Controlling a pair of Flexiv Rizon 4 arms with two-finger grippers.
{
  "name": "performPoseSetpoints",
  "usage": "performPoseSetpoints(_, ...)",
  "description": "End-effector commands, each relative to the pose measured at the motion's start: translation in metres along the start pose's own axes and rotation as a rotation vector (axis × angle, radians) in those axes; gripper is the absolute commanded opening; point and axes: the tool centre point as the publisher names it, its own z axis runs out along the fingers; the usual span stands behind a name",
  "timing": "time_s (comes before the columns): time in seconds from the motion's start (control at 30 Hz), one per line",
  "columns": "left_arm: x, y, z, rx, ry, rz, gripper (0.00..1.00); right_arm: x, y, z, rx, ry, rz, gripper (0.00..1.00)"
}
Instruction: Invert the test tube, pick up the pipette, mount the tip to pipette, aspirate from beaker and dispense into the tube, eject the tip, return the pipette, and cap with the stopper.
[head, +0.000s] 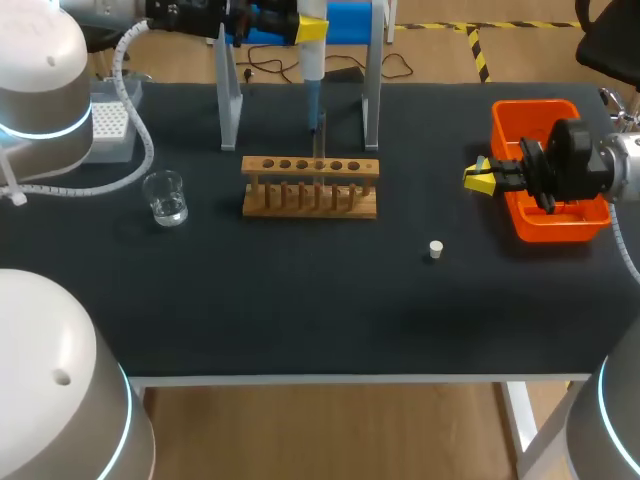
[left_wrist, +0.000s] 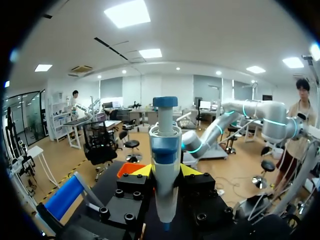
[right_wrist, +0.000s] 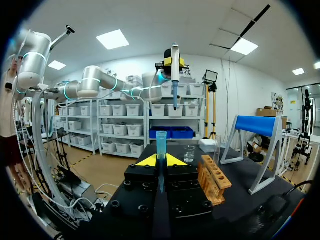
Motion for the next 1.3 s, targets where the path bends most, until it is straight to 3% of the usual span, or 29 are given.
performPoseSetpoints(0.03,-0.001,-0.001,-0.001,-0.002,0.002,-0.001,0.00,0.001,0.000,0.000,0.000,-0.001,0.000,0.00)
performPoseSetpoints(0.5,-0.001,-0.001,-0.001,-0.002,0.002,-0.001,0.00,0.001,0.000,0.000,0.000,-0.001,0.000,0.00)
performPoseSetpoints(1.03,-0.001,-0.001,-0.001,-0.002,0.002,-0.001,0.00,0.003,0.008,0.035,0.069,-0.076,0.036,0.00)
performPoseSetpoints(1.3,-0.001,-0.001,-0.001,-0.002,0.002,-0.001,0.00,0.000,0.017,0.053,0.083,-0.067,0.024,0.00)
